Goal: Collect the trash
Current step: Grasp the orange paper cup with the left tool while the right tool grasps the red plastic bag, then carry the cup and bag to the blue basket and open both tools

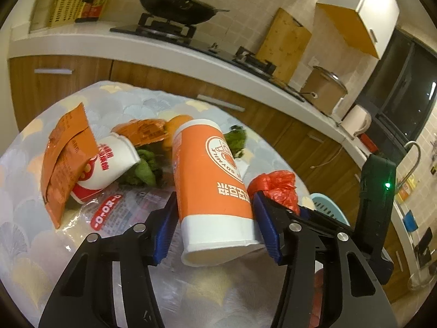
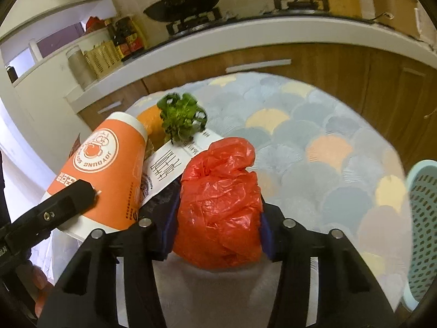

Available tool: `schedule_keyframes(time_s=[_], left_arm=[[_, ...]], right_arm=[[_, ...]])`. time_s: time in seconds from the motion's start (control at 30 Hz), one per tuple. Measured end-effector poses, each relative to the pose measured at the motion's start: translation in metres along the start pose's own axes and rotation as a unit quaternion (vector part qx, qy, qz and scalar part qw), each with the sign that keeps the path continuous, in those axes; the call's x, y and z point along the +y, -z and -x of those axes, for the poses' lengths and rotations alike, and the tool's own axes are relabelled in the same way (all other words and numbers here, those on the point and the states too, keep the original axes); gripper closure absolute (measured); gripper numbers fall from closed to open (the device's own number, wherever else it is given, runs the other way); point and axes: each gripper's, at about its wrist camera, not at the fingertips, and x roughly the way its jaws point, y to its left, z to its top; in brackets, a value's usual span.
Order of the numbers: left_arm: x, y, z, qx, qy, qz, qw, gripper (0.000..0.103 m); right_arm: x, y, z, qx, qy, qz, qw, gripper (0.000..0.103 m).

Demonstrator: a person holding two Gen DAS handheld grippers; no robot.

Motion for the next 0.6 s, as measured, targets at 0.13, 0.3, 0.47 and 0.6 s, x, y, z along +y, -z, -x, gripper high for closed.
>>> schedule_keyframes(time_s=[0.13, 0.3, 0.47, 0.6], left_arm=[[-0.024, 0.001, 0.012, -0.018, 0.014, -0.020, 0.9995, 0.051], [-0.067, -0.001, 0.015, -0.027, 0.041, -0.051, 0.9975, 0.051], [-0.118, 0.000, -0.004, -0.016, 0.070, -0.085, 0.9938, 0.051], [-0.155, 0.007, -0.027, 0.001, 0.092, -0.106, 0.9900, 0.051]], right_arm=[[-0.011, -0.005, 0.035, -0.039, 0.025, 0.000, 0.999, 0.058], [-0.041, -0.010, 0.077, -0.077, 0.057, -0.010, 0.995, 0.058], [-0.086, -0.008, 0.107, -0.096, 0.092, -0.036, 0.990, 0.058], [-0.123, -0.001, 0.124, -0.101, 0.120, -0.059, 0.986, 0.058]])
